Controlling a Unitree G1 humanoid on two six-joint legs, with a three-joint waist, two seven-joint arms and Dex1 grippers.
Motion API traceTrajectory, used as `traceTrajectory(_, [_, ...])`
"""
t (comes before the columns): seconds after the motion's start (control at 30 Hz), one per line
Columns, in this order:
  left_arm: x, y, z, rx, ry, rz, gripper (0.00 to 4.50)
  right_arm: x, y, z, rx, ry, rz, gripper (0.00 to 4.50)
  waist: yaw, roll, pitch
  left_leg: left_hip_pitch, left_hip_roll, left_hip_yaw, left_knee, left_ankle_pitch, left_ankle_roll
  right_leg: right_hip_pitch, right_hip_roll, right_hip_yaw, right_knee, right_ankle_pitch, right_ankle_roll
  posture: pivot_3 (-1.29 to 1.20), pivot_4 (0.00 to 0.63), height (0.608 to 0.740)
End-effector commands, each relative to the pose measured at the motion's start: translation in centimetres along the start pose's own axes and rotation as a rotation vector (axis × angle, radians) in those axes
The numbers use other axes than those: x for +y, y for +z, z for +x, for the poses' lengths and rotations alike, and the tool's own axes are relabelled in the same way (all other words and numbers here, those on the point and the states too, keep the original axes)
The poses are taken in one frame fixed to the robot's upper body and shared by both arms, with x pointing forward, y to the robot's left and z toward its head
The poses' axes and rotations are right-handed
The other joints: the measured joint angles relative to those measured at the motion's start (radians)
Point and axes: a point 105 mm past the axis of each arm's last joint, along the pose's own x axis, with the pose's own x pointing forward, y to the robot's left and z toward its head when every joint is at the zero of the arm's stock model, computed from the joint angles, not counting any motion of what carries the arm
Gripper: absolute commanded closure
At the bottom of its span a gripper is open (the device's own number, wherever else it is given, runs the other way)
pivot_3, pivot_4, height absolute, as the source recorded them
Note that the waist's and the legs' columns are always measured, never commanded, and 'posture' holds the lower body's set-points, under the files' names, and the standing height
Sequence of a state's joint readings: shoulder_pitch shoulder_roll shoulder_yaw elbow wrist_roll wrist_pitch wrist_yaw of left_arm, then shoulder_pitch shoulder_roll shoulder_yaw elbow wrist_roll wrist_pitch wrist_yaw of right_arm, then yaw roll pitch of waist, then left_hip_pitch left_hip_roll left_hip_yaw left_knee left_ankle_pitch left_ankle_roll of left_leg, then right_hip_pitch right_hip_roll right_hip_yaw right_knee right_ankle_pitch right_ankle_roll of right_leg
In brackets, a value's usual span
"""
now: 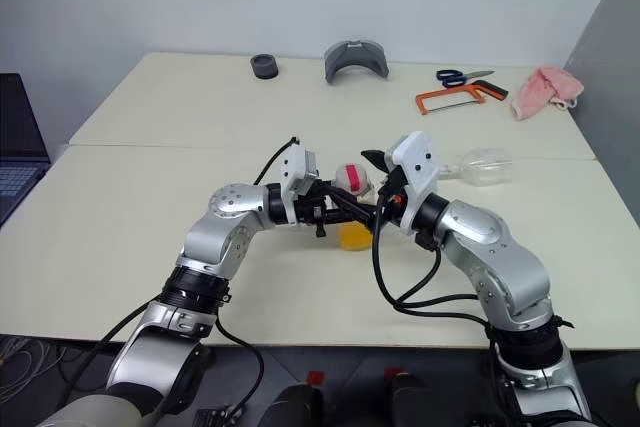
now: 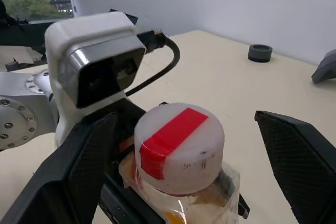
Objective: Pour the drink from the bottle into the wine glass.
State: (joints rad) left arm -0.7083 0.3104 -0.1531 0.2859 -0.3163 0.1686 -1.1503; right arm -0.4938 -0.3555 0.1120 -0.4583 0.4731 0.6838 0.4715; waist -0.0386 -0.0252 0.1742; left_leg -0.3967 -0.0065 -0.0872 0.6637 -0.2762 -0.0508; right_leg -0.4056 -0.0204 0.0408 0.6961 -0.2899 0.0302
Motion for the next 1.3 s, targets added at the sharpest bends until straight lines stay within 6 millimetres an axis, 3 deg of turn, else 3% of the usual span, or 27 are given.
traceTrajectory(0.03, [-0.1, 1.0, 0.2, -0.031, -0.011, 0.040, 2.74, 0.1, 1.3, 0.1, -0.053, -0.001, -0.030, 0.97, 0.000, 0.000, 0.000, 0.000, 0.000, 0.000, 0.000, 0.000, 0.000, 0.000, 0.000, 0.000, 0.000, 0.000, 0.000, 0.00, 0.150, 0.740])
traceTrajectory(0.2, [-0.3, 0.8, 0.0, -0.024, -0.023, 0.040, 2.74, 0.3, 1.5, 0.1, -0.070, 0.028, -0.017, 2.60, 0.000, 0.000, 0.000, 0.000, 0.000, -0.001, 0.000, 0.000, 0.000, 0.000, 0.000, 0.000, 0.000, 0.000, 0.000, 0.00, 0.150, 0.740])
traceTrajectory(0.3, [-0.6, 1.0, -0.1, -0.027, -0.046, 0.034, 2.74, 1.0, 1.4, 0.0, -0.072, 0.102, -0.024, 2.60, 0.000, 0.000, 0.000, 0.000, 0.000, -0.001, 0.000, 0.000, 0.000, 0.000, 0.000, 0.000, 0.000, 0.000, 0.000, 0.00, 0.150, 0.740])
traceTrajectory(0.43, [-0.9, 1.1, -0.3, -0.015, -0.093, 0.035, 2.76, 2.6, 1.1, -0.4, -0.030, 0.406, -0.100, 2.60, 0.000, 0.000, 0.000, 0.000, -0.001, 0.001, 0.000, 0.000, 0.000, 0.000, 0.000, 0.000, 0.000, 0.000, 0.000, 0.00, 0.150, 0.740])
traceTrajectory(0.53, [-1.1, 1.2, -0.5, -0.001, -0.141, 0.040, 2.77, 1.7, 1.1, -0.6, 0.044, 0.581, -0.158, 2.60, -0.003, 0.001, 0.001, 0.000, -0.001, 0.003, 0.000, 0.000, 0.000, 0.000, 0.001, 0.000, 0.000, 0.000, 0.000, 0.00, 0.150, 0.740])
traceTrajectory(0.7, [-0.8, 1.5, -0.5, 0.005, -0.149, 0.054, 2.77, 0.5, 1.5, -0.2, 0.077, 0.624, -0.125, 2.60, -0.010, 0.001, 0.001, 0.000, 0.000, 0.002, 0.000, 0.000, 0.000, 0.000, 0.002, -0.001, 0.000, 0.000, 0.000, 0.00, 0.150, 0.740])
traceTrajectory(0.77, [-0.6, 1.6, -0.5, -0.005, -0.134, 0.052, 2.77, 0.2, 1.5, -0.4, 0.065, 0.579, -0.116, 2.60, -0.010, 0.001, 0.001, 0.000, 0.001, 0.001, 0.000, 0.000, 0.000, 0.000, 0.000, -0.001, 0.000, 0.000, 0.000, 0.00, 0.150, 0.740])
traceTrajectory(0.87, [-0.5, 1.5, -0.3, -0.012, -0.117, 0.047, 2.77, -1.0, 2.2, -1.6, -0.009, 0.414, -0.098, 1.62, -0.004, 0.001, 0.001, -0.001, 0.001, -0.002, 0.001, 0.000, 0.000, 0.000, -0.002, -0.001, 0.000, 0.000, 0.000, 0.00, 0.150, 0.740])
traceTrajectory(0.97, [-0.4, 1.5, -0.3, -0.019, -0.104, 0.044, 2.77, -0.1, 3.2, -3.3, -0.074, 0.297, -0.068, 0.64, 0.006, 0.001, 0.001, -0.003, 0.000, -0.005, 0.001, 0.000, 0.000, -0.001, -0.003, -0.001, -0.001, 0.000, 0.000, 0.00, 0.150, 0.740])
traceTrajectory(1.1, [-0.2, 1.4, -0.2, -0.020, -0.092, 0.040, 2.78, 1.8, 2.9, -3.9, -0.112, 0.104, -0.026, 0.61, 0.005, 0.001, 0.001, -0.003, 0.001, -0.006, 0.001, 0.000, 0.000, -0.001, -0.002, -0.001, -0.001, 0.000, 0.000, 0.00, 0.150, 0.740])
traceTrajectory(1.3, [-0.1, 1.2, 0.4, -0.019, -0.097, 0.036, 2.78, 1.7, 2.2, -2.0, -0.130, -0.190, -0.070, 0.61, -0.001, 0.001, 0.001, -0.001, -0.001, -0.005, 0.001, 0.000, 0.000, -0.001, 0.000, -0.001, 0.001, 0.000, 0.000, 0.00, 0.150, 0.740])
